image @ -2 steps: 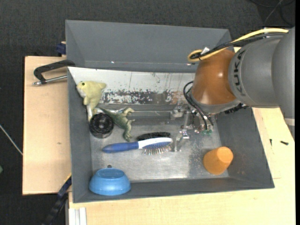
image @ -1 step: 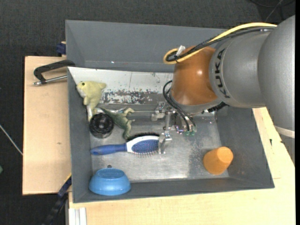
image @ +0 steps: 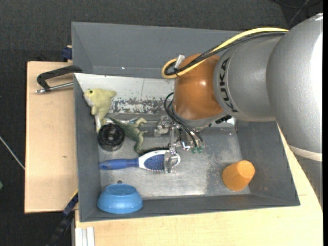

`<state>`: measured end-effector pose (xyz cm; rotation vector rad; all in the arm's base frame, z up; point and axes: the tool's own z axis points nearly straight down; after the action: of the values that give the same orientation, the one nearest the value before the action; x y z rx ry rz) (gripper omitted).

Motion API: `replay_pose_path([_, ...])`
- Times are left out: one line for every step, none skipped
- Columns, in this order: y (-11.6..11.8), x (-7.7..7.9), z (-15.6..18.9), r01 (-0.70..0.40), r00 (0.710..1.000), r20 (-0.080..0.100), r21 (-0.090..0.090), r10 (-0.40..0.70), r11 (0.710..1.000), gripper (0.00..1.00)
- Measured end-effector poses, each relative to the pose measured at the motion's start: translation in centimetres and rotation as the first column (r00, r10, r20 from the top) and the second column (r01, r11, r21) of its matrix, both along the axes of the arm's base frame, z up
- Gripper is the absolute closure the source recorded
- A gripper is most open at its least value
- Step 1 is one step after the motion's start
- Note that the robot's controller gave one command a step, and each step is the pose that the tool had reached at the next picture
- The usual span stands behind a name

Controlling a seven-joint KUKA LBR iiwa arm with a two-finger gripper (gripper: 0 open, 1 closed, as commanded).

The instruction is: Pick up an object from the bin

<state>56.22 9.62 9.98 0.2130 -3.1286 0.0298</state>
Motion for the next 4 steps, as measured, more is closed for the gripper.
replay_pose_path([0.66, -0.71, -2.63, -0.077, 0.997, 0.008, 0.022, 0.077, 0.997, 0.0])
replay_pose_path([0.76, -0.61, -2.44, -0.078, 0.997, 0.008, 0.021, 0.077, 0.997, 0.0])
replay_pose_path([0.81, -0.43, -2.27, -0.079, 0.997, 0.013, 0.021, 0.078, 0.997, 1.0])
replay_pose_path([0.87, -0.41, -1.92, -0.079, 0.997, 0.006, 0.02, 0.079, 0.997, 1.0])
